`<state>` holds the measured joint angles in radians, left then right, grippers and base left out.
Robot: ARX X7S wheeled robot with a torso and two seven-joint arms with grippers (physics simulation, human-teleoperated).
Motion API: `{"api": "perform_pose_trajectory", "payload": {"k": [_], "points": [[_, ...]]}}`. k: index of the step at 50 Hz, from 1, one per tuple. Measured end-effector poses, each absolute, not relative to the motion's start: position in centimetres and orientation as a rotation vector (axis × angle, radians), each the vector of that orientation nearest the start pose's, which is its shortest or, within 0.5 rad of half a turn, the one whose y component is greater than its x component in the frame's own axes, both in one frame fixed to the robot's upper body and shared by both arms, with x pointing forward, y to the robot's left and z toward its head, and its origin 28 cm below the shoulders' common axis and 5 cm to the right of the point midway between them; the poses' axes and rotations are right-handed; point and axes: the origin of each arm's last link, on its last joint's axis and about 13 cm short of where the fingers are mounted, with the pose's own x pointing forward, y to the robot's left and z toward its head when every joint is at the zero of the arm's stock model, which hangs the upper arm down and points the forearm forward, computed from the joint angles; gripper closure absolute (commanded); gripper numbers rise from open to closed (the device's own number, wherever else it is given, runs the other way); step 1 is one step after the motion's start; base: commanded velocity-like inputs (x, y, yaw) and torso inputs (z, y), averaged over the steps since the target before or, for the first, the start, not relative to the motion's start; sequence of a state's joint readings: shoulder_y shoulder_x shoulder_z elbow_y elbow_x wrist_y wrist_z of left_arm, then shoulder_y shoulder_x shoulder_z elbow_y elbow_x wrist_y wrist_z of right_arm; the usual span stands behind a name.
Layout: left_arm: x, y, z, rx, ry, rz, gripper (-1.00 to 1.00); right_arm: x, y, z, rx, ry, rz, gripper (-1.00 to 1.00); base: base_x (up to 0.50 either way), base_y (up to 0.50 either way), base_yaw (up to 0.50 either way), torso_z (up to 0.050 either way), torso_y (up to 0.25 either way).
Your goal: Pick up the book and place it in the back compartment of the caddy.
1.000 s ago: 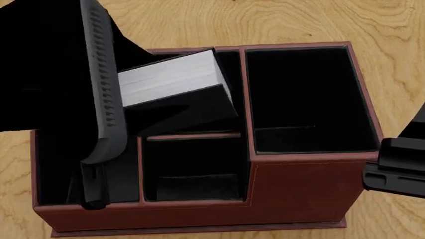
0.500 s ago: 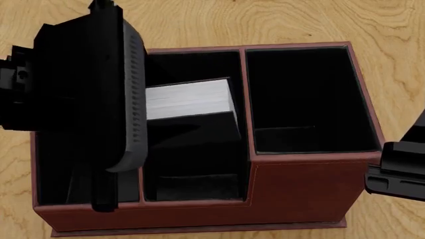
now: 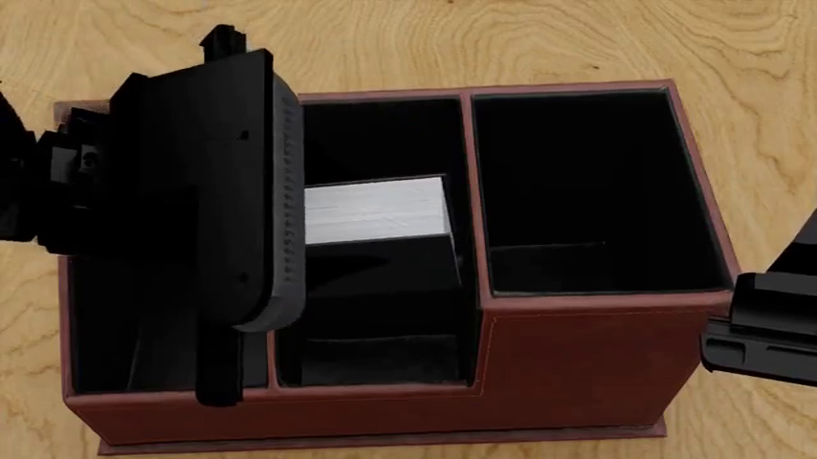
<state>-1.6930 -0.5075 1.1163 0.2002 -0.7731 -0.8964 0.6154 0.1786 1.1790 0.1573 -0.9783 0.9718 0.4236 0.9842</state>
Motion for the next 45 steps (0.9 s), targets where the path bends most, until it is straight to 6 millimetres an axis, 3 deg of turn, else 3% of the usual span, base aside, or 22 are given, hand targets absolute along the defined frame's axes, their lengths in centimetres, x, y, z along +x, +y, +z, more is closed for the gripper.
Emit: {"api": "perform_pose_trajectory", "payload": {"k": [45], "points": [[33.1, 17.1, 32.7, 0.918, 0.121, -1.216, 1.0, 15.6, -17.6, 25.5, -0.258, -0.528, -0.288, -1.0, 0.0, 0.0, 0.0, 0.0, 0.001]]}}
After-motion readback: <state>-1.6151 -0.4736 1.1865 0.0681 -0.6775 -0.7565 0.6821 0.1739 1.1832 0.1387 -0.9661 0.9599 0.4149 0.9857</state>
